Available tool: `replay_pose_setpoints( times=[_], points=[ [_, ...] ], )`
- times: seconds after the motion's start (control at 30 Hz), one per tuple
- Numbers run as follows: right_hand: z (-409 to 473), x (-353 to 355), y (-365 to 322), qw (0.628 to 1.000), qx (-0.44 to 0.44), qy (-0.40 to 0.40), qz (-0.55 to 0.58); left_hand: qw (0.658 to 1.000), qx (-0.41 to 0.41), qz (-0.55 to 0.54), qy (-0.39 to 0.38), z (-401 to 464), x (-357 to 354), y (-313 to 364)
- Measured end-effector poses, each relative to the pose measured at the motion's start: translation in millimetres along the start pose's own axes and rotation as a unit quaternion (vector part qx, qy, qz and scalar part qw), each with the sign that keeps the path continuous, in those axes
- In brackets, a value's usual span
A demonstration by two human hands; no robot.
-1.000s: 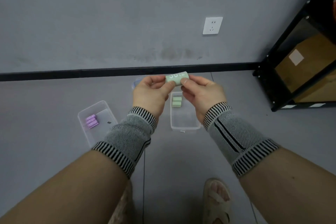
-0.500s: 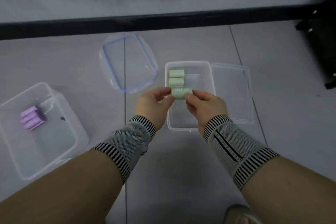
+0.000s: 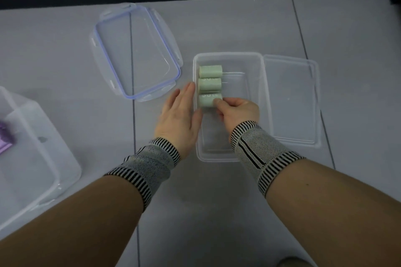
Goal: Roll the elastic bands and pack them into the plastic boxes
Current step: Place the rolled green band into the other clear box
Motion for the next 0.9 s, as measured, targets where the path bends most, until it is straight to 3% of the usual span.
replay_pose_setpoints(
  times=[0.47,0.67,0.9],
  points=[
    [-2,-4,-5,0.996,0.025,0.040,-0.072,1.000,0.008,-0.010,0.009,-2,-10,-2],
    [6,-9,-14,0.984,0.064,0.066,-0.153,1.000,-0.004,-0.005,0.021,-1,-11,1],
    [8,-5,-12,0.980,0.080,0.043,-0.176,1.000,-0.004,-0.006,0.023,-2,-11,1]
  ],
)
Point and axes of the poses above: each hand's wrist, its own z-axis towards the middle knuckle, its own x-axis out of the back of the hand, y = z × x, the point moved 3 cm from there along z, towards the middle knuckle, and after that the axes turned 12 degrees about -x, right-handed, at the moved point
